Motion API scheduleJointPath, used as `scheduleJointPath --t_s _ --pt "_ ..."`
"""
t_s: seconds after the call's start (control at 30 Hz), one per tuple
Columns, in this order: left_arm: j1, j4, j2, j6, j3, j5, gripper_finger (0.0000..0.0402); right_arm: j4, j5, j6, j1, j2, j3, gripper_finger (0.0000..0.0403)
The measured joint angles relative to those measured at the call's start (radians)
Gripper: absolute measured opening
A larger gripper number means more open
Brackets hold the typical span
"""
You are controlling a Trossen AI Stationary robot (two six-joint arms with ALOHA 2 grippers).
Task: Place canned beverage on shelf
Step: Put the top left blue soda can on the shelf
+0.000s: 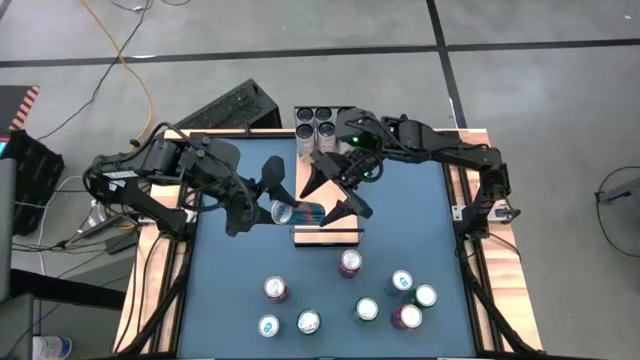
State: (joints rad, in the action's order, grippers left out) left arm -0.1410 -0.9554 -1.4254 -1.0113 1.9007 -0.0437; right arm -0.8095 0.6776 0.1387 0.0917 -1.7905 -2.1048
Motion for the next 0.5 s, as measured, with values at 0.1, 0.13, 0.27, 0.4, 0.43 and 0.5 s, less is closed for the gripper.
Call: scheduleJointPath --t_s 0.1,0.13,0.27,0.4,0.43,0.5 --pt "0.007 0.008 -0.012 -0.055 0.000 0.003 0.0228 0.014 -0.002 0.000 0.002 0.000 0.000 0.0381" --pt "0.010 0.008 -0.016 -0.076 0.000 0.003 0.0228 0.015 -0.002 0.000 0.001 0.000 0.000 0.0380" --pt "0.024 -0.006 -0.035 -0.125 -0.001 -0.001 0.0228 0.035 -0.002 -0.011 -0.005 -0.027 0.000 0.0376" --pt "0.031 0.009 -0.048 -0.160 -0.002 0.025 0.0228 0.027 0.000 -0.014 -0.003 -0.041 0.000 0.0375" --pt "0.031 0.007 -0.050 -0.168 -0.002 0.038 0.0228 0.022 -0.001 -0.014 -0.003 -0.042 0.000 0.0375" --pt "0.031 -0.004 -0.051 -0.174 -0.002 0.045 0.0228 0.018 0.000 -0.014 -0.003 -0.045 0.000 0.0375"
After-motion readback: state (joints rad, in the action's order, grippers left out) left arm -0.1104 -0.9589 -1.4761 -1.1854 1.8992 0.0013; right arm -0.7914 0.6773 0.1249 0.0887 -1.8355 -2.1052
